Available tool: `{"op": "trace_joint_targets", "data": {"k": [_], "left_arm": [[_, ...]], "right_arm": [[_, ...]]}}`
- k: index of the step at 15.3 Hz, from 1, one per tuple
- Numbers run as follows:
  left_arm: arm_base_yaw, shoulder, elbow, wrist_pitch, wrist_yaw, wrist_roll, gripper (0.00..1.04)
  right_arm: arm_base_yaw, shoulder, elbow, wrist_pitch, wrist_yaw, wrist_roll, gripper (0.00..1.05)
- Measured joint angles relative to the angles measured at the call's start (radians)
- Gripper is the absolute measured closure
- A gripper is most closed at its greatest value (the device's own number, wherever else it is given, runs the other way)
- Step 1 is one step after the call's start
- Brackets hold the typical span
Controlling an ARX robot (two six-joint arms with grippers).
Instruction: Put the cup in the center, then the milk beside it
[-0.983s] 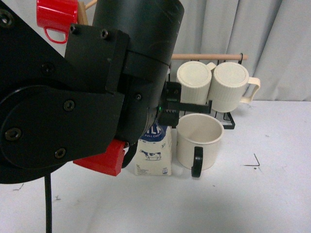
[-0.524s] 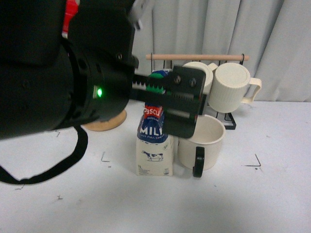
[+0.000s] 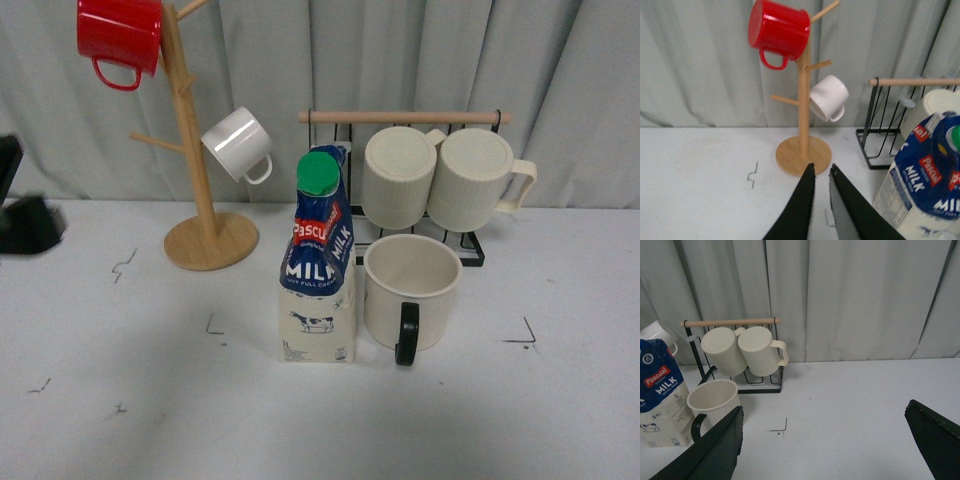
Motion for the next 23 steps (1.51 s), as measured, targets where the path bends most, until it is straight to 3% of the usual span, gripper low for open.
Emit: {"op": "trace_joint_targets", "data": {"k": [1, 2, 5, 12, 13, 14, 23], "left_arm": [[0.039, -0.051, -0.039, -0.025, 0.034, 0.0, 1.02], [0.077, -0.129, -0.068, -0.043, 0.069, 0.002, 1.03], [0.143, -0.207, -0.146, -0.035, 0.137, 0.002, 1.03], [0.254, -0.53, -0.212, -0.312, 0.26, 0.003, 1.03], [0.327, -0.587, -0.212, -0.349, 0.321, 0.003, 1.03], [0.342, -0.647, -0.213, -0.405, 0.319, 0.003, 1.03], [0.335, -0.948, -0.213, -0.69, 0.333, 0.003, 1.03]], "right_arm": [[0.0, 0.0, 0.0, 0.0, 0.0, 0.0, 0.06], [0.0, 0.0, 0.0, 0.0, 0.0, 0.0, 0.06], [0.0, 0.0, 0.0, 0.0, 0.0, 0.0, 0.06], [0.0, 0.0, 0.0, 0.0, 0.0, 0.0, 0.06], [0.0, 0.0, 0.0, 0.0, 0.0, 0.0, 0.06], [0.0, 0.0, 0.0, -0.001, 0.0, 0.0, 0.06], [0.0, 0.0, 0.0, 0.0, 0.0, 0.0, 0.06]]}}
